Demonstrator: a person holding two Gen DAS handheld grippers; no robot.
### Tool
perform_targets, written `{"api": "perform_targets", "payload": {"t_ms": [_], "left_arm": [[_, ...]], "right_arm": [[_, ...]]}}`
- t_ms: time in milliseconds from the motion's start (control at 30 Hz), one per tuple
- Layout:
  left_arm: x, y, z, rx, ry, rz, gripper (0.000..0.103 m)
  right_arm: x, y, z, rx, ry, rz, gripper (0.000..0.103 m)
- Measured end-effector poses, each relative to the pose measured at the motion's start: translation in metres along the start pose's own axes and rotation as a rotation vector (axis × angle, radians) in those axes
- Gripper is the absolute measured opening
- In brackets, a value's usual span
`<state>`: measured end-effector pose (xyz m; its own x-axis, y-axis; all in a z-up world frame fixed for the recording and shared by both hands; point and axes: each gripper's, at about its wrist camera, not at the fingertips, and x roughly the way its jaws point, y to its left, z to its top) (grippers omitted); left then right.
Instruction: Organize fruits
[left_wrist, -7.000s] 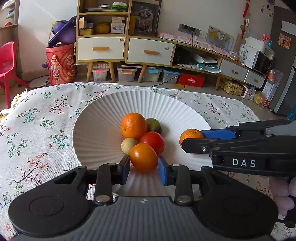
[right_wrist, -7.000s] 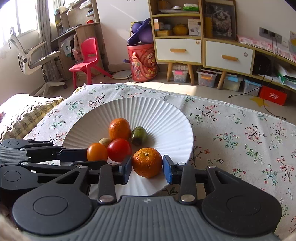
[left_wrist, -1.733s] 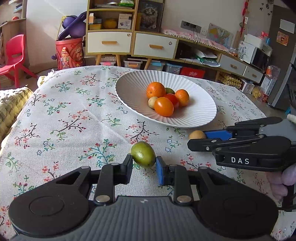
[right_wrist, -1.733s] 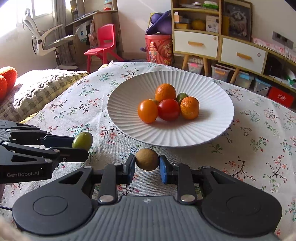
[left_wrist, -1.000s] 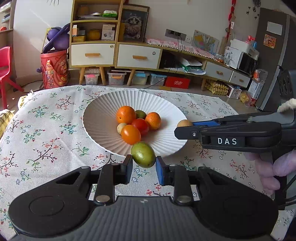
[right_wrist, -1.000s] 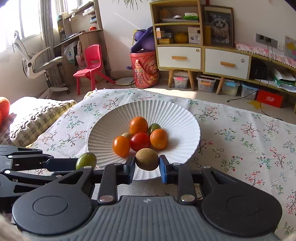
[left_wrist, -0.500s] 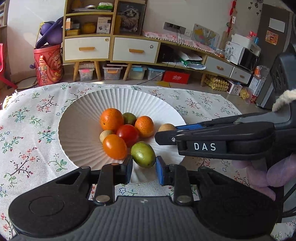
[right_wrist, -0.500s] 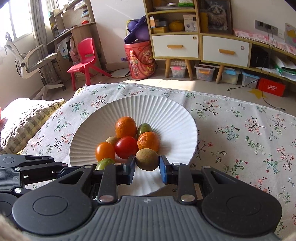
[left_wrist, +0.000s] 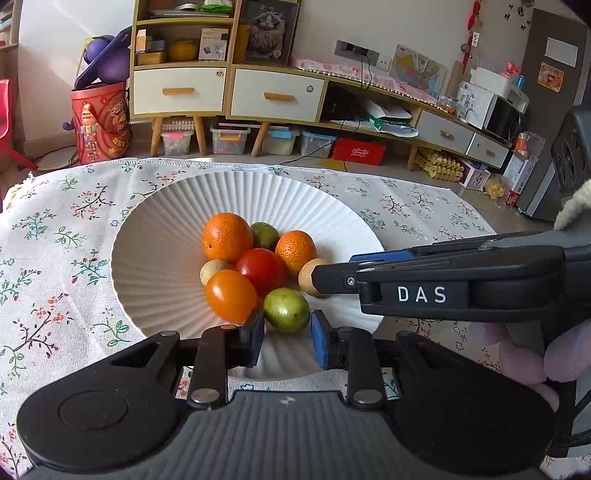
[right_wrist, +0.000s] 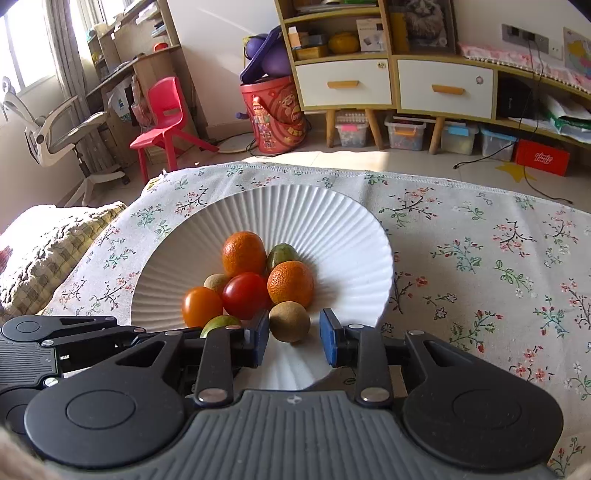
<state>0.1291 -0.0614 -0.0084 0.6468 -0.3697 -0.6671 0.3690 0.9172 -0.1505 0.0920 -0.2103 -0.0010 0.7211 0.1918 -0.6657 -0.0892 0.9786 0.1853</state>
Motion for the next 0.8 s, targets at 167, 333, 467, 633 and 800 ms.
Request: {"api": "perform_targets", "payload": {"t_ms": [167, 333, 467, 633, 800], "left_arm": [[-0.002, -0.002, -0.001, -0.001, -0.003, 0.003, 0.018], [-0.010, -0.006, -0.003, 0.002, -0.011, 0.006, 0.028], [-0.017, -0.006, -0.005, 0.006, -0.020, 0.006, 0.037], [-0.033, -0.003, -0.010, 0.013, -0.044, 0.026, 0.059], [-0.044, 0.001, -0.013, 0.011, -0.055, 0.059, 0.075]], "right_arm": [[-0.005, -0.001, 0.000, 0.013, -0.015, -0.010, 0.034], [-0.013, -0.001, 0.000, 0.023, -0.034, -0.017, 0.037], [-0.021, 0.001, -0.002, 0.007, -0.055, -0.033, 0.043], [-0.028, 0.005, -0.005, -0.016, -0.077, -0.054, 0.053], [-0.037, 0.008, -0.012, -0.014, -0.091, -0.068, 0.061]]}}
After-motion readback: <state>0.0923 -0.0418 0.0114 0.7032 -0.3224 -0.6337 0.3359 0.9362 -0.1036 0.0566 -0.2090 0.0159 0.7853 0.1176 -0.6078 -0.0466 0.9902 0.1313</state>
